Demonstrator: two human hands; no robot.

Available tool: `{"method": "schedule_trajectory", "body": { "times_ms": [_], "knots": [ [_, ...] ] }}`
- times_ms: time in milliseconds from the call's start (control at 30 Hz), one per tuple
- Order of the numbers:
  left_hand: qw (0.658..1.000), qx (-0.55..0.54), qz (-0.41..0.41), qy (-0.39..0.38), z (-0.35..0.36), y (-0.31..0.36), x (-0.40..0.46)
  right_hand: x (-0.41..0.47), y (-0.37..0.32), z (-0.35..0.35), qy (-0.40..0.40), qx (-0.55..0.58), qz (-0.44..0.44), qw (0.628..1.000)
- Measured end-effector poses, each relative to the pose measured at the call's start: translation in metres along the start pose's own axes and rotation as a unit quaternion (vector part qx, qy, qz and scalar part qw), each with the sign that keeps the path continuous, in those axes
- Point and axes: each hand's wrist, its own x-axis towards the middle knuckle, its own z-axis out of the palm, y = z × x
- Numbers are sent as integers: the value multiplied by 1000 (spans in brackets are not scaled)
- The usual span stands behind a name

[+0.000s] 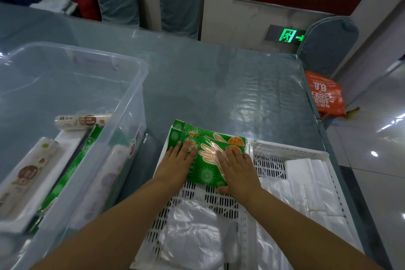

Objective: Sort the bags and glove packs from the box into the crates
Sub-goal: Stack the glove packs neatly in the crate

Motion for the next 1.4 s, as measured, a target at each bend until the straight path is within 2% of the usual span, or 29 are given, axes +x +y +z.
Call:
{"method": "schedule_trajectory", "body": {
  "times_ms": [100,200,267,400,500,667,800,967,1100,1200,1333,1400],
  "knots": [
    [999,-42,3,26,-3,4,-12,-5,-5,-4,-5,15,2,1000],
    [982,-149,-38,114,-3,9,-31,-17,-10,-9,43,60,-33,997],
    [986,-103,7,131,3,9,-44,-28,-16,-9,71,104,-75,989],
    [987,-112,116,-1,18,6,-64,-50,-34,-4,-45,127,-92,987],
    [982,-92,151,-67,27,3,-72,-57,-42,3,-91,115,-93,985],
    [984,-29,163,-63,32,6,-80,-65,-52,13,-97,112,-81,986],
    [985,-25,152,-80,29,11,-84,-68,-58,17,-111,104,-85,985],
    [978,-23,180,-103,27,15,-85,-71,-61,14,-133,122,-122,976],
    [982,-119,112,-99,15,12,-81,-67,-54,3,-139,189,-82,969],
    [979,-194,25,-53,-8,8,-65,-49,-38,-18,-79,227,-27,970],
    [944,-304,-81,96,-40,3,-35,-3,-7,-56,20,225,41,973],
    [929,-305,-115,174,-44,2,-22,21,5,-72,22,174,40,984]
  ]
}}
